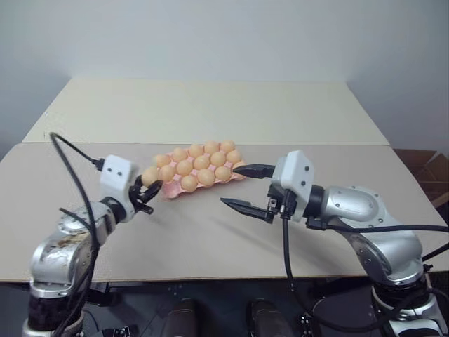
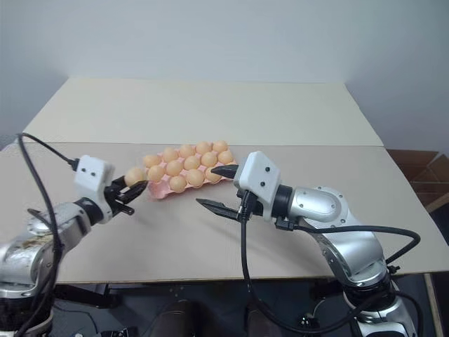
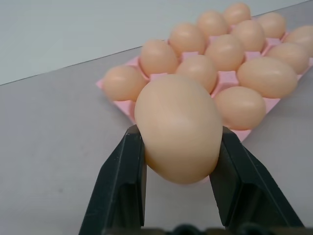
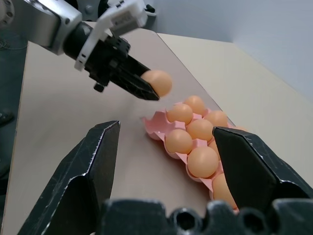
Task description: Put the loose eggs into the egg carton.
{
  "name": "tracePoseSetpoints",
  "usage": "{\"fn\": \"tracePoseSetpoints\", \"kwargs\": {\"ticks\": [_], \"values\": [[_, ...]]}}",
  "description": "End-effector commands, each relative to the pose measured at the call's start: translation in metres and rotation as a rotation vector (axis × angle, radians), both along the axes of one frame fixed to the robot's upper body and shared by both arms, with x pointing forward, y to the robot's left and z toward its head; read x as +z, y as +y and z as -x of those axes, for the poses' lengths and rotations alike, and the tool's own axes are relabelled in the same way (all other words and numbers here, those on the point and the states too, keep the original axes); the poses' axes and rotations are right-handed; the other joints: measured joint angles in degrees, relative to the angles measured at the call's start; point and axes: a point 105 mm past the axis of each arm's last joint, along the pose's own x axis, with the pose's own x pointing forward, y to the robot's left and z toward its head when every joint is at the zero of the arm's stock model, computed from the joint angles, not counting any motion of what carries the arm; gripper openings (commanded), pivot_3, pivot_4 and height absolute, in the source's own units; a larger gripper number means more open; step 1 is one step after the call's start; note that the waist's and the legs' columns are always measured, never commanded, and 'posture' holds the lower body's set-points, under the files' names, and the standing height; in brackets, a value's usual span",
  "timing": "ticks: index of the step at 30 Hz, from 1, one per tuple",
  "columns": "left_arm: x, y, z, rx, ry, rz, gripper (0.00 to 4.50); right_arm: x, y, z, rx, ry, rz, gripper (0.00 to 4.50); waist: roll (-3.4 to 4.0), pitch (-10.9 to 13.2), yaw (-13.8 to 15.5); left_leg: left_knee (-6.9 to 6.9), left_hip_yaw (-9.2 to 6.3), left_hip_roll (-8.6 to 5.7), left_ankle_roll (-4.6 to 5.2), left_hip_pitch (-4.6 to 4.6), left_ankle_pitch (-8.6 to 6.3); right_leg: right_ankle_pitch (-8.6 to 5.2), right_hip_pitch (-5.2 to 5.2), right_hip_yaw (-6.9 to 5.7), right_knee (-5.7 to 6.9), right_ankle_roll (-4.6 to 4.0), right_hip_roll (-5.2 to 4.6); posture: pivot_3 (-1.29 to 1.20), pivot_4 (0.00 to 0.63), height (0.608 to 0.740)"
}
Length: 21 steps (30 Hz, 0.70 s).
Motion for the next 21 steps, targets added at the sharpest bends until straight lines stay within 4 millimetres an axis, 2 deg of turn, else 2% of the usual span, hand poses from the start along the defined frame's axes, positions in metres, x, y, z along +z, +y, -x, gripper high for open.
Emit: {"fn": "tracePoseSetpoints", "kwargs": {"ticks": [1,6,14,21], "values": [[0.002,-0.008,-0.010,-0.022,-0.025,-0.016,1.46,0.010,0.003,0.005,0.011,-0.040,-0.020,3.61,0.00,0.00,-0.10,0.00,0.00,0.00,0.00,-0.03,0.00,0.00,-0.03,0.00,0.00,0.00,0.00,0.00,0.150,0.740],[0.000,-0.013,-0.015,-0.046,-0.019,-0.014,1.46,0.010,0.004,0.006,0.007,-0.048,-0.016,3.61,0.00,0.00,-0.36,0.00,-0.02,-0.01,0.00,-0.28,0.00,0.00,-0.24,0.01,-0.02,0.01,-0.01,0.00,0.150,0.740],[-0.001,-0.005,-0.008,-0.029,-0.012,-0.045,1.43,0.010,0.005,0.007,0.006,-0.053,-0.018,3.61,0.00,0.00,-0.33,0.00,-0.02,0.00,0.00,-0.24,0.00,0.00,-0.20,0.00,-0.01,0.01,-0.01,0.00,0.150,0.740],[-0.008,-0.005,-0.013,-0.018,0.015,-0.051,1.41,0.012,0.007,0.005,0.006,-0.058,-0.025,3.61,0.00,0.00,-0.31,0.00,-0.02,-0.01,0.00,-0.24,0.00,0.00,-0.20,0.00,-0.01,0.01,-0.01,0.00,0.150,0.740]]}}
